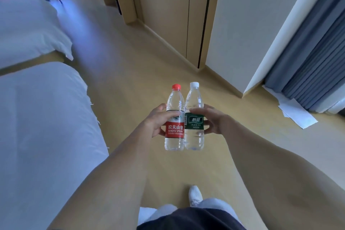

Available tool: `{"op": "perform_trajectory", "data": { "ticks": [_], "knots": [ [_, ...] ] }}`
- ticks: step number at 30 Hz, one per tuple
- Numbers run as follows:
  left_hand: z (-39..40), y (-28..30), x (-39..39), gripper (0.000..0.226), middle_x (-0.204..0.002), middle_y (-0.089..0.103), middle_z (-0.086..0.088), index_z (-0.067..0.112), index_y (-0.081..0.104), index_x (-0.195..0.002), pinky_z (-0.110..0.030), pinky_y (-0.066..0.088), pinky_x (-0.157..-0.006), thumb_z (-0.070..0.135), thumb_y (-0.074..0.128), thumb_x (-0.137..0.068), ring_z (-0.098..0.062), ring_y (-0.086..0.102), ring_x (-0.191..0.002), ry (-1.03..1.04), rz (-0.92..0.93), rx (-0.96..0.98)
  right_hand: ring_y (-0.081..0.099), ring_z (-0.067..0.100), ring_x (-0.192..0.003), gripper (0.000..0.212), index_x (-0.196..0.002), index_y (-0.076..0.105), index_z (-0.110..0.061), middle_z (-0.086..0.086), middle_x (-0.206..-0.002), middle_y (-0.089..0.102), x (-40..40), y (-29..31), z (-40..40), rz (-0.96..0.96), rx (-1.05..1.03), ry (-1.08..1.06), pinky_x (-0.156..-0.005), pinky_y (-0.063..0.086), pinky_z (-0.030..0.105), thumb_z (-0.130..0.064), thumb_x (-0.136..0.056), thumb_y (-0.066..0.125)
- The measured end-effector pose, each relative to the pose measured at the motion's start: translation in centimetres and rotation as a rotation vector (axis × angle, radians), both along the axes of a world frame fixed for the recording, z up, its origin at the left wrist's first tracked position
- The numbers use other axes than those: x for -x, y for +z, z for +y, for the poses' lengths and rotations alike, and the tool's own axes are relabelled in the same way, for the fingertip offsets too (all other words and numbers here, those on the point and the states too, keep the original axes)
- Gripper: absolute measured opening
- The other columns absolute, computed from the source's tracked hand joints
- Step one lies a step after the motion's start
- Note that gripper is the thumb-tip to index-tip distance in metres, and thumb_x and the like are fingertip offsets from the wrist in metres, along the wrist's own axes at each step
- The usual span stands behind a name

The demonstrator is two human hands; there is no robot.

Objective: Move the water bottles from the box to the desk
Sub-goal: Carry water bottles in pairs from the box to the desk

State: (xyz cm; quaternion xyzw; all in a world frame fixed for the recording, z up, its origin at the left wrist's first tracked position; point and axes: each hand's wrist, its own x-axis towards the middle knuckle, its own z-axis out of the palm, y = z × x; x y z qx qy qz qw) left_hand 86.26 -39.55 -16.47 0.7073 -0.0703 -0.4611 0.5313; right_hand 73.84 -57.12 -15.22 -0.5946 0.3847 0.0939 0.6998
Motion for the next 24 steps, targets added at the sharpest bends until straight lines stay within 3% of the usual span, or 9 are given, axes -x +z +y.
{"op": "perform_trajectory", "data": {
  "ticks": [7, 14, 18, 24],
  "knots": [
    [-4.3, 1.6, -6.5, 0.039, -0.104, 0.075, -0.008, 0.029, 0.061, -0.116, -0.049, 0.060, -0.067, 0.030, 0.079, -0.081, -0.027, 0.072, -0.092, 0.138, -0.036, 0.018, 0.068, 0.024, -0.103, 0.039, -0.118, 0.065, -0.029, 0.004, -0.110, 0.073, -8.9, 1.3, -5.6, -0.005, -0.006, 0.148, -0.085, 0.057, 0.050, -0.031, -0.081, 0.078],
    [-5.6, 0.1, -14.4, 0.054, -0.105, 0.075, -0.008, 0.036, 0.057, -0.118, -0.055, 0.060, -0.073, 0.033, 0.083, -0.071, -0.028, 0.073, -0.092, 0.240, -0.026, 0.025, 0.067, 0.027, -0.105, 0.038, -0.118, 0.063, -0.030, 0.004, -0.112, 0.071, -18.7, 0.3, -7.9, 0.002, -0.008, 0.250, -0.089, 0.055, 0.054, -0.030, -0.082, 0.077],
    [-6.2, -0.9, -21.3, 0.064, -0.107, 0.075, -0.009, 0.034, 0.052, -0.129, -0.060, 0.059, -0.077, 0.031, 0.084, -0.073, -0.030, 0.073, -0.096, 0.269, -0.012, 0.044, 0.067, 0.027, -0.104, 0.039, -0.118, 0.062, -0.028, 0.005, -0.111, 0.071, -26.4, -0.1, -8.6, 0.004, 0.011, 0.294, -0.086, 0.056, 0.053, -0.028, -0.083, 0.077],
    [-6.6, -0.9, -33.9, 0.059, -0.100, 0.077, -0.009, 0.036, 0.055, -0.124, -0.059, 0.060, -0.077, 0.032, 0.084, -0.073, -0.029, 0.075, -0.093, 0.283, 0.004, 0.072, 0.067, 0.028, -0.098, 0.024, -0.106, 0.065, -0.023, 0.008, -0.104, 0.072, -39.7, 0.4, -9.3, 0.029, 0.022, 0.282, -0.090, 0.053, 0.058, -0.024, -0.085, 0.075]
  ]
}}
